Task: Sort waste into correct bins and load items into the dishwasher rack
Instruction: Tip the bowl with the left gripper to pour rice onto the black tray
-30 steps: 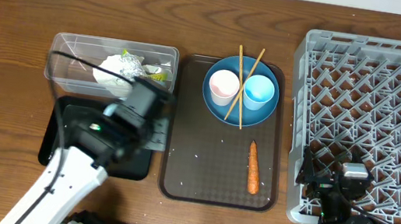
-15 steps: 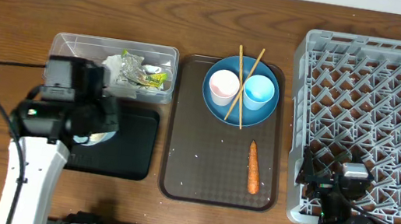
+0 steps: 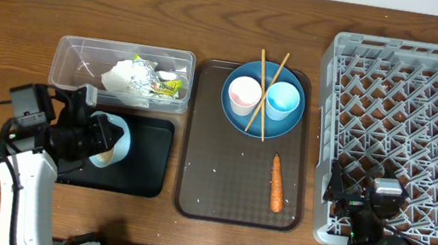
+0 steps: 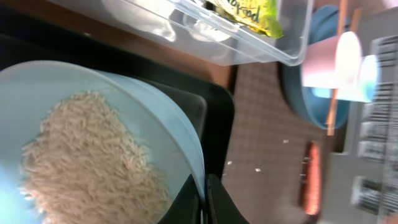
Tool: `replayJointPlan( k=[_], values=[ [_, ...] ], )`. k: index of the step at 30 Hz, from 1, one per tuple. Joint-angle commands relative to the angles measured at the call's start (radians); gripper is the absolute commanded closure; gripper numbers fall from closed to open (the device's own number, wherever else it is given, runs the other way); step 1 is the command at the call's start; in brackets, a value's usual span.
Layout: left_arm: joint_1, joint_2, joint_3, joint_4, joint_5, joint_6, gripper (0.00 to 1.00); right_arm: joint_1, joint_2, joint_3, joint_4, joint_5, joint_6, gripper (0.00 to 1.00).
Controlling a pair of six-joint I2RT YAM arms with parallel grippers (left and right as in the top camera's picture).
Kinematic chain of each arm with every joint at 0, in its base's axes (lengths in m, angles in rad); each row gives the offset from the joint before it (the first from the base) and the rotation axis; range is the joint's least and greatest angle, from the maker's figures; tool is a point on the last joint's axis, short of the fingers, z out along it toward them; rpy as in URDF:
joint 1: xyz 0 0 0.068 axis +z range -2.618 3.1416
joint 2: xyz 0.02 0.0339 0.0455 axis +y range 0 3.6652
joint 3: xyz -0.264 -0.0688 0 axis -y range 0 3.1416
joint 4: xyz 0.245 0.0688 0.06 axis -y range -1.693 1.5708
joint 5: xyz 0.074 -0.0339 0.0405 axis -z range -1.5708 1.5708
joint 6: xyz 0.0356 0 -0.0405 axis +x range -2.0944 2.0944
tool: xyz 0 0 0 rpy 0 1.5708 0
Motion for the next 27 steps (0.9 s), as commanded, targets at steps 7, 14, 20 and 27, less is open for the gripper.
replayJointPlan(
  k=[7, 14, 20, 27],
  values=[
    [0.16, 0.15, -0.03, 0.021, 0.482, 0.189, 0.94, -0.018, -0.002, -0.002, -0.005, -0.003, -0.005, 0.01],
    [0.236, 0.291, -0.031, 0.018, 0.762, 0.237, 0.94, -0.018, -0.002, -0.002, -0.005, -0.003, -0.005, 0.01],
    [0.266, 0.364, -0.031, 0.014, 0.851, 0.228, 0.94, -0.018, -0.002, -0.002, -0.005, -0.003, -0.005, 0.01],
    [0.319, 0.367, -0.031, -0.091, 0.851, 0.224, 0.94, -0.018, -0.002, -0.002, -0.005, -0.003, -0.005, 0.01]
  ],
)
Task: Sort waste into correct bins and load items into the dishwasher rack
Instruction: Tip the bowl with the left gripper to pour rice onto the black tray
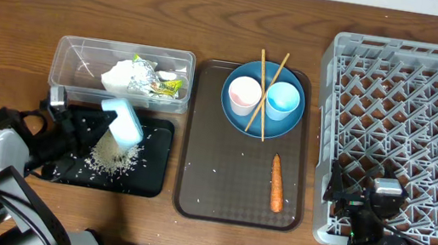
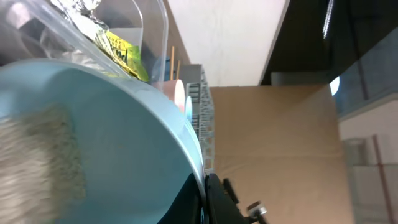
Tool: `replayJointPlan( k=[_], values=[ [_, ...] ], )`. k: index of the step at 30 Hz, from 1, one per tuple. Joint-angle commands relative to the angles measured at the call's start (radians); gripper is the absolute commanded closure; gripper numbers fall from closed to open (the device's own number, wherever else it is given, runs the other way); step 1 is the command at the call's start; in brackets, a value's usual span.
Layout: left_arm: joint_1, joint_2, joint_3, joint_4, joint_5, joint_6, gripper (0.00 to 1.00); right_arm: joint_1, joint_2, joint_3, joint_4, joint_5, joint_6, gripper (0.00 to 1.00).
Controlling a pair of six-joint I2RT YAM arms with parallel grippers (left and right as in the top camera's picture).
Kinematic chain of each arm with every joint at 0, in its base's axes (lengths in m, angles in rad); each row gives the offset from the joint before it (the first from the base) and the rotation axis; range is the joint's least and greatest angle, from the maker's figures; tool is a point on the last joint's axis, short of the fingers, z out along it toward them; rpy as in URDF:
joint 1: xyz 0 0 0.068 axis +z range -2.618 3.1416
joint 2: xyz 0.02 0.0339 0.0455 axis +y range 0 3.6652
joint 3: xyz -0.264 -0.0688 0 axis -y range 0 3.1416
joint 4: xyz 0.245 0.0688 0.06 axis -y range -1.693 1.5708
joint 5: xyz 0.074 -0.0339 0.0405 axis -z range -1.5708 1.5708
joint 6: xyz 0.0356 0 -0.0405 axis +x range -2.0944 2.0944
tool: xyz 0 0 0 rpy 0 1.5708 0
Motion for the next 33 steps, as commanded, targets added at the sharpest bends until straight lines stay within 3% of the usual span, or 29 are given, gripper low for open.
replayJointPlan(
  k=[1, 9, 12, 33],
  values=[
    [0.035, 0.001, -0.004, -0.035, 0.051, 0.021, 0.94, -0.018, -0.002, -0.002, -0.004, -0.003, -0.005, 0.01],
    [0.055, 0.001, -0.005, -0.133, 0.051, 0.03, 0.94, -0.018, -0.002, -0.002, -0.004, -0.003, -0.005, 0.01],
    [0.046, -0.005, -0.005, -0.244, 0.05, 0.113, 0.94, -0.018, -0.002, -0.002, -0.004, -0.003, -0.005, 0.01],
    [0.048, -0.018, 0.047, -0.224, 0.05, 0.144, 0.94, -0.018, -0.002, -0.002, -0.004, -0.003, -0.005, 0.01]
  ],
)
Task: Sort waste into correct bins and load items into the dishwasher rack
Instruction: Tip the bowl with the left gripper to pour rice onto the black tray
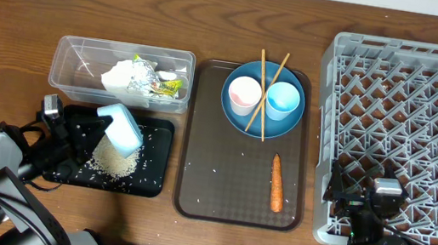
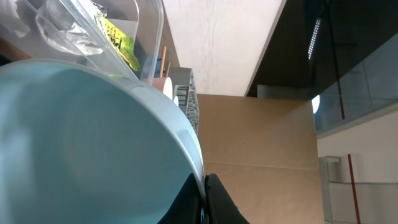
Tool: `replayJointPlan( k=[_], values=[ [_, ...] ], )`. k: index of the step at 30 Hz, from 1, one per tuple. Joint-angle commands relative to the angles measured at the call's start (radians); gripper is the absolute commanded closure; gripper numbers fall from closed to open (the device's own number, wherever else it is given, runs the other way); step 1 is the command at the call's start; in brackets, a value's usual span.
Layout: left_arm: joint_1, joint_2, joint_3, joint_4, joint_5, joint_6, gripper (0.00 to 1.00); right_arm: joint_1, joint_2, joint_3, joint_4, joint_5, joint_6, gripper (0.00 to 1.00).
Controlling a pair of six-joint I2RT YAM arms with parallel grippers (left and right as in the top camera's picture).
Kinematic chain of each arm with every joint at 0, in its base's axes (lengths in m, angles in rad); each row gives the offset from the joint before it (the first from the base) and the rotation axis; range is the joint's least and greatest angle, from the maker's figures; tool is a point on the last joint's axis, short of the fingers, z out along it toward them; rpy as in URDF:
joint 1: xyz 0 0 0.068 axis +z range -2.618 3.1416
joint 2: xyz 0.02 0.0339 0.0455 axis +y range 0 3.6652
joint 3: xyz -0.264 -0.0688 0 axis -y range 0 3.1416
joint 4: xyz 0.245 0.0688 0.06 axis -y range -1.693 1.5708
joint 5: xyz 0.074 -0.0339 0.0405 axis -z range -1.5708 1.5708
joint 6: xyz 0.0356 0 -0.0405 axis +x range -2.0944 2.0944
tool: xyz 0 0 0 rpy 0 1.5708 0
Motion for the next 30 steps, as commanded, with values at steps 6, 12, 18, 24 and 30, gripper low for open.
replayJointPlan(
  k=[6, 12, 18, 24, 30],
  values=[
    [-0.073, -0.112, 0.199, -0.061, -0.127, 0.016, 0.94, -0.018, -0.002, -0.002, -0.004, -0.003, -0.005, 0.01],
    [-0.295, -0.276, 0.269, -0.021, -0.429, -0.169, 0.94, -0.018, -0.002, -0.002, -0.004, -0.003, -0.005, 0.01],
    [-0.682, -0.43, 0.269, 0.102, -0.769, -0.45, 0.94, -0.018, -0.002, -0.002, -0.004, -0.003, -0.005, 0.01],
    [-1.095, -0.447, 0.268, 0.181, -1.106, -0.708, 0.94, -0.018, -0.002, -0.002, -0.004, -0.003, -0.005, 0.01],
    [-1.418, -0.351, 0.264, 0.249, -1.4, -0.867, 0.94, -0.018, -0.002, -0.002, -0.004, -0.003, -0.005, 0.01]
  ],
)
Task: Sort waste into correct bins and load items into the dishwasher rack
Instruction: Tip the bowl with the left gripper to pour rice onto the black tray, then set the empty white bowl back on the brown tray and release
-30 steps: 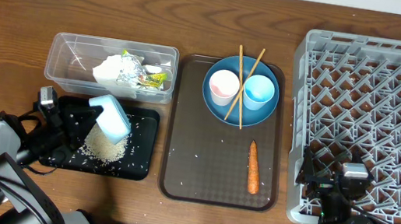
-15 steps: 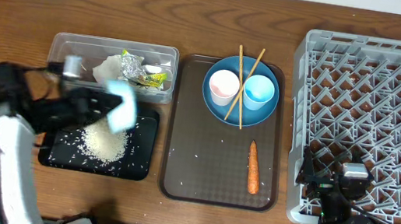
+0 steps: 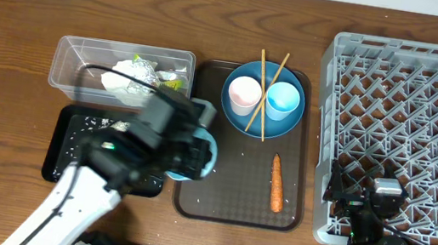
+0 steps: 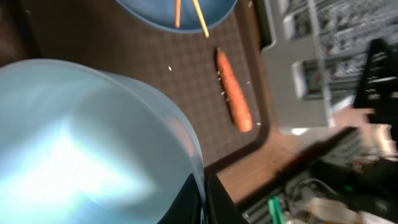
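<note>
My left gripper [image 4: 204, 194] is shut on the rim of a light blue bowl [image 4: 87, 143], which looks empty inside. In the overhead view the bowl [image 3: 200, 156] hangs over the left edge of the brown tray [image 3: 229, 201]. An orange carrot [image 3: 277, 182] lies on that tray, to the bowl's right. At the tray's far end a blue plate [image 3: 260, 118] holds a pink cup [image 3: 244, 93], a blue cup [image 3: 282, 100] and chopsticks [image 3: 269, 87]. The grey dishwasher rack [image 3: 413, 115] fills the right. My right gripper [image 3: 370, 199] rests at the rack's front edge.
A black tray [image 3: 67, 148] with scattered rice grains lies at the left, mostly covered by my left arm. Behind it a clear bin [image 3: 81, 64] holds foil and wrappers. Loose grains dot the brown tray.
My left arm has moved right, from the black tray's left side to the brown tray's left edge. The bowl, then tipped over the rice pile, has come along. The right arm is unchanged.
The left gripper first held the bowl, full of rice, above the black tray. Then the bowl was tipped and rice lay in a pile on that tray. Then the bowl showed empty inside. Now it hangs over the brown tray.
</note>
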Tool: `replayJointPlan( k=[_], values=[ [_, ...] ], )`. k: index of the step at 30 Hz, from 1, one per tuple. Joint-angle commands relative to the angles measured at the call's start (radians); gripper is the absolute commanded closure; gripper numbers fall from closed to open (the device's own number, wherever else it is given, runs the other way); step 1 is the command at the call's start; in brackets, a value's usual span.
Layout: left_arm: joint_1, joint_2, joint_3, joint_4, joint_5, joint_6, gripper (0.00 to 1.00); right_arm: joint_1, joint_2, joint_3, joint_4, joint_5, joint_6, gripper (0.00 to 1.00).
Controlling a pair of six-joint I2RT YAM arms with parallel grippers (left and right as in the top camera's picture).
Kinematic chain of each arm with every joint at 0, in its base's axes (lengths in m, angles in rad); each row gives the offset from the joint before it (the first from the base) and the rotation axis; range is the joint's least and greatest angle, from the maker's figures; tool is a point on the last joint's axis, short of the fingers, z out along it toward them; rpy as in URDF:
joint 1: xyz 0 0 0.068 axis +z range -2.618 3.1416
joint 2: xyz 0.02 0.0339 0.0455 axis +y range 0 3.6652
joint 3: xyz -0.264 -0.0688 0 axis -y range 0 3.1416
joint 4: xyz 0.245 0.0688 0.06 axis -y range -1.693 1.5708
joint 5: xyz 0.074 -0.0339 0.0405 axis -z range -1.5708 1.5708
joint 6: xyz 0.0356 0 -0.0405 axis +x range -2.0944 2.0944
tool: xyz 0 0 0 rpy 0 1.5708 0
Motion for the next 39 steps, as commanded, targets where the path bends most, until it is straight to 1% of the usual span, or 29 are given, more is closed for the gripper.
replayJointPlan(
  k=[1, 4, 7, 10, 13, 15, 17, 19, 21, 24, 30, 32, 36, 39],
  values=[
    [-0.146, 0.077, 0.009, 0.036, -0.274, -0.161, 0.93, -0.018, -0.002, -0.002, -0.004, -0.003, -0.005, 0.01],
    [-0.248, 0.176, 0.007, 0.098, -0.336, -0.2, 0.94, -0.018, -0.002, -0.002, -0.004, -0.003, -0.005, 0.01],
    [-0.315, 0.292, 0.007, 0.178, -0.342, -0.201, 0.94, -0.018, -0.002, -0.002, -0.004, -0.003, -0.005, 0.01],
    [-0.342, 0.391, 0.007, 0.224, -0.346, -0.201, 0.94, -0.018, -0.002, -0.002, -0.004, -0.003, -0.005, 0.0],
    [-0.342, 0.452, 0.007, 0.227, -0.345, -0.227, 0.93, -0.018, -0.002, -0.002, -0.004, -0.003, -0.005, 0.01],
    [-0.343, 0.472, 0.007, 0.227, -0.345, -0.227, 0.86, -0.018, -0.002, -0.002, -0.004, -0.003, -0.005, 0.01],
    [-0.342, 0.476, 0.007, 0.229, -0.346, -0.226, 0.7, -0.018, -0.002, -0.002, -0.004, -0.003, -0.005, 0.01],
    [-0.341, 0.47, 0.008, 0.24, -0.346, -0.226, 0.57, -0.018, -0.002, -0.002, -0.004, -0.003, -0.005, 0.01],
    [-0.341, 0.454, 0.017, 0.25, -0.346, -0.222, 0.52, -0.018, -0.002, -0.002, -0.004, -0.003, -0.005, 0.01],
    [-0.341, 0.42, 0.039, 0.249, -0.346, -0.222, 0.5, -0.018, -0.002, -0.002, -0.004, -0.003, -0.005, 0.01],
    [-0.351, 0.337, 0.064, 0.271, -0.345, -0.228, 0.5, -0.018, -0.002, -0.002, -0.004, -0.003, -0.005, 0.01],
    [-0.377, 0.325, 0.064, 0.289, -0.346, -0.241, 0.5, -0.018, -0.002, -0.002, -0.004, -0.003, -0.005, 0.01],
    [-0.443, 0.353, 0.063, 0.354, -0.351, -0.275, 0.5, -0.018, -0.002, -0.002, -0.004, -0.003, -0.005, 0.01],
    [-0.485, 0.41, 0.063, 0.411, -0.383, -0.322, 0.5, -0.018, -0.002, -0.002, -0.004, -0.003, -0.005, 0.01]
  ],
)
